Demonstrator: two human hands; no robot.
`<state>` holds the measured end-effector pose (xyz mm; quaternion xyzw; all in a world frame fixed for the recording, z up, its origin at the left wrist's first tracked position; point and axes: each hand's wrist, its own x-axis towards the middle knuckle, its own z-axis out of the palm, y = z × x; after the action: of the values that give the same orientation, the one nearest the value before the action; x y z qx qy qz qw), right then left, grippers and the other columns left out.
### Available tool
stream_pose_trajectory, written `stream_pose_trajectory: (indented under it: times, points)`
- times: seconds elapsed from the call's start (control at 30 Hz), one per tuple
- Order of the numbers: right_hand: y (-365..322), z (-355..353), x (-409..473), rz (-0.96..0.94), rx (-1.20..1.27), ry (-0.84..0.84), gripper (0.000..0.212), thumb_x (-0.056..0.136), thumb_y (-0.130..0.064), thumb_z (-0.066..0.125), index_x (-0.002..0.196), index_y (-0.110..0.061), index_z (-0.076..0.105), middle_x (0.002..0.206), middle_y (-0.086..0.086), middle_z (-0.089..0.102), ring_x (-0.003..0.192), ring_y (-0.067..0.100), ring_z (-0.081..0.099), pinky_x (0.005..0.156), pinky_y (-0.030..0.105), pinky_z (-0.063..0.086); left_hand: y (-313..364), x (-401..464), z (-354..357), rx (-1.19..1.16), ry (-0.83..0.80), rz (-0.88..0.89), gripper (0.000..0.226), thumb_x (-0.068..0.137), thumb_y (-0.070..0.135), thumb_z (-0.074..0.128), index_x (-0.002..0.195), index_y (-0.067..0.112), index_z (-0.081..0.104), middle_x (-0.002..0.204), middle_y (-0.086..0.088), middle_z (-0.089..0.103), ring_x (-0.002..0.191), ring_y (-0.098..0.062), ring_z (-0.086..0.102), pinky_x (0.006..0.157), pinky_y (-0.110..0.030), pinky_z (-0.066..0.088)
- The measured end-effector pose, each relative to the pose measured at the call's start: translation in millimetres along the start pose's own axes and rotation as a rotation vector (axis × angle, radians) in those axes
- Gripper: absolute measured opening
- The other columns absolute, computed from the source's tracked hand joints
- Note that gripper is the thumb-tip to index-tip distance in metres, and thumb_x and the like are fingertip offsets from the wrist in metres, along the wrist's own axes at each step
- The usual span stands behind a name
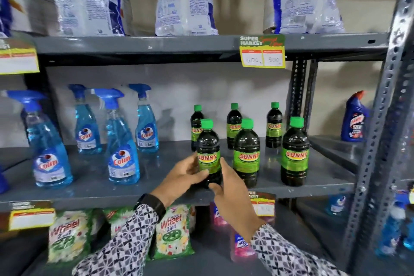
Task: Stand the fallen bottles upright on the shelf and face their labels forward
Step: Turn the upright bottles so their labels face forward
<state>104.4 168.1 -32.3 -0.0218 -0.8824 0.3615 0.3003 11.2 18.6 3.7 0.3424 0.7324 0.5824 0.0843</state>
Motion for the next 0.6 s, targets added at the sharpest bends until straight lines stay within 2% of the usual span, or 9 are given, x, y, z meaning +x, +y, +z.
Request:
stream_pose_trajectory:
  times: [0.13, 0.23, 0.3, 0.4, 0.5, 0.6]
  points:
    - [-3, 6, 12, 0.016, 0.091, 0.081, 0.063, 0.095, -0.003, 0.069, 0.152, -0.021, 0.049, 0.138, -0.006, 0.065, 0.130, 0.015, 0.061, 0.113, 0.042, 0.049, -4, 0, -5, 0.045, 0.066, 0.026, 0.049, 0.094, 0.020, 0.071, 0.141, 0.028, 0.058, 0.128, 0.014, 0.073, 0.120, -0.003, 0.066, 0.108, -0.027, 0.047]
    - [-4, 6, 18, 0.043, 0.184, 0.037, 0.059, 0.092, -0.003, 0.074, 0.143, -0.024, 0.054, 0.125, -0.013, 0.068, 0.117, 0.007, 0.067, 0.107, 0.037, 0.055, -6, -2, -16, 0.097, 0.094, 0.020, 0.050, 0.095, 0.020, 0.070, 0.142, 0.028, 0.057, 0.126, 0.014, 0.073, 0.117, 0.000, 0.067, 0.107, -0.025, 0.048]
    - [-3, 7, 22, 0.057, 0.223, -0.017, 0.058, 0.089, -0.005, 0.080, 0.139, -0.022, 0.054, 0.119, -0.018, 0.068, 0.110, 0.000, 0.068, 0.100, 0.026, 0.056, -8, -4, -22, 0.113, 0.088, 0.022, 0.051, 0.094, 0.016, 0.070, 0.140, 0.032, 0.055, 0.125, 0.016, 0.072, 0.113, 0.003, 0.067, 0.104, -0.021, 0.049]
    - [-5, 4, 27, 0.080, 0.235, -0.071, 0.059, 0.087, -0.006, 0.084, 0.132, -0.022, 0.050, 0.111, -0.026, 0.060, 0.101, -0.010, 0.064, 0.085, 0.008, 0.053, -14, -7, -26, 0.139, 0.050, 0.033, 0.062, 0.093, 0.010, 0.071, 0.146, 0.031, 0.047, 0.131, 0.019, 0.067, 0.120, 0.007, 0.063, 0.102, -0.012, 0.047]
    - [-4, 4, 28, 0.084, 0.243, -0.041, 0.058, 0.086, -0.005, 0.085, 0.125, -0.028, 0.048, 0.109, -0.024, 0.062, 0.101, -0.003, 0.068, 0.089, 0.016, 0.058, -17, -10, -25, 0.162, 0.047, 0.061, 0.070, 0.091, 0.008, 0.072, 0.152, 0.026, 0.043, 0.134, 0.020, 0.064, 0.122, 0.010, 0.060, 0.106, -0.012, 0.045]
    - [-3, 5, 28, 0.076, 0.246, -0.033, 0.057, 0.085, -0.006, 0.085, 0.124, -0.027, 0.050, 0.108, -0.024, 0.063, 0.101, 0.000, 0.070, 0.089, 0.019, 0.056, -16, -12, -23, 0.164, 0.059, 0.080, 0.070, 0.091, 0.008, 0.073, 0.153, 0.024, 0.043, 0.133, 0.017, 0.066, 0.122, 0.009, 0.061, 0.100, -0.008, 0.045]
